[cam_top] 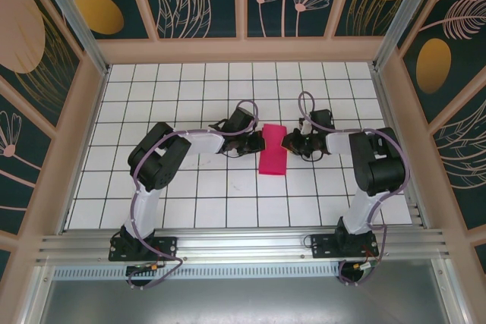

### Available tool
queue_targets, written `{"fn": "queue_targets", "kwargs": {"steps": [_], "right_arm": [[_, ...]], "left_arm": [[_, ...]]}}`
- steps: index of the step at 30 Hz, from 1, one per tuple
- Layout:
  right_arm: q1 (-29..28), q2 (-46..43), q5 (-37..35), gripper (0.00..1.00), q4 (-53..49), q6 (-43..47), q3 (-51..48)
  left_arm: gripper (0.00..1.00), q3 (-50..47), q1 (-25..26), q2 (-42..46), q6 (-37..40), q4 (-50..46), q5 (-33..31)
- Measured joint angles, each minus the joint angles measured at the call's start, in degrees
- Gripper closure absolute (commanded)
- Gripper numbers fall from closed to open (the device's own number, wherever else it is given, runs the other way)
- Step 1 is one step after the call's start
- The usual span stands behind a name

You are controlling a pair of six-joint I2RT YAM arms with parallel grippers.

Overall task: Fold a paper plane with a square sheet of paper (pick it up from the middle)
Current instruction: Fold the square sheet of paper in half at the center of the table.

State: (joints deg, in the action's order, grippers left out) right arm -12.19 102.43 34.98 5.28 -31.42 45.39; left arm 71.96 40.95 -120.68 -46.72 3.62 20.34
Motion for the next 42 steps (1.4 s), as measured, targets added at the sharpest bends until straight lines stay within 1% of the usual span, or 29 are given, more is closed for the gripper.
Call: {"fn": "queue_targets", "kwargs": {"steps": [3,11,18,25,34,42], "right_arm": [[0.1,0.0,-0.2,0.84,-0.9,0.0,0.8],[0.6,0.3,-0.5,0.85,-2.5,1.1,7.0],[1.2,5.6,-0.5,0.85,-2.1,0.9,7.8],[1.3,5.6,-0.7,0.85,-3.2,0.9,9.0],[2.0,5.9,-1.0,0.85,-4.7,1.1,14.2],[2.4,10.3,-1.7,0.85,-5.9,1.1,15.8]], "left_arm": [[1.00,0.0,0.0,0.0,0.0,0.0,0.0],[1.00,0.0,0.0,0.0,0.2,0.0,0.0],[1.00,0.0,0.0,0.0,0.2,0.0,0.0],[1.00,0.1,0.0,0.0,0.2,0.0,-0.2],[1.00,0.1,0.0,0.0,0.2,0.0,-0.2],[1.00,0.2,0.0,0.0,0.3,-0.1,-0.3]]}}
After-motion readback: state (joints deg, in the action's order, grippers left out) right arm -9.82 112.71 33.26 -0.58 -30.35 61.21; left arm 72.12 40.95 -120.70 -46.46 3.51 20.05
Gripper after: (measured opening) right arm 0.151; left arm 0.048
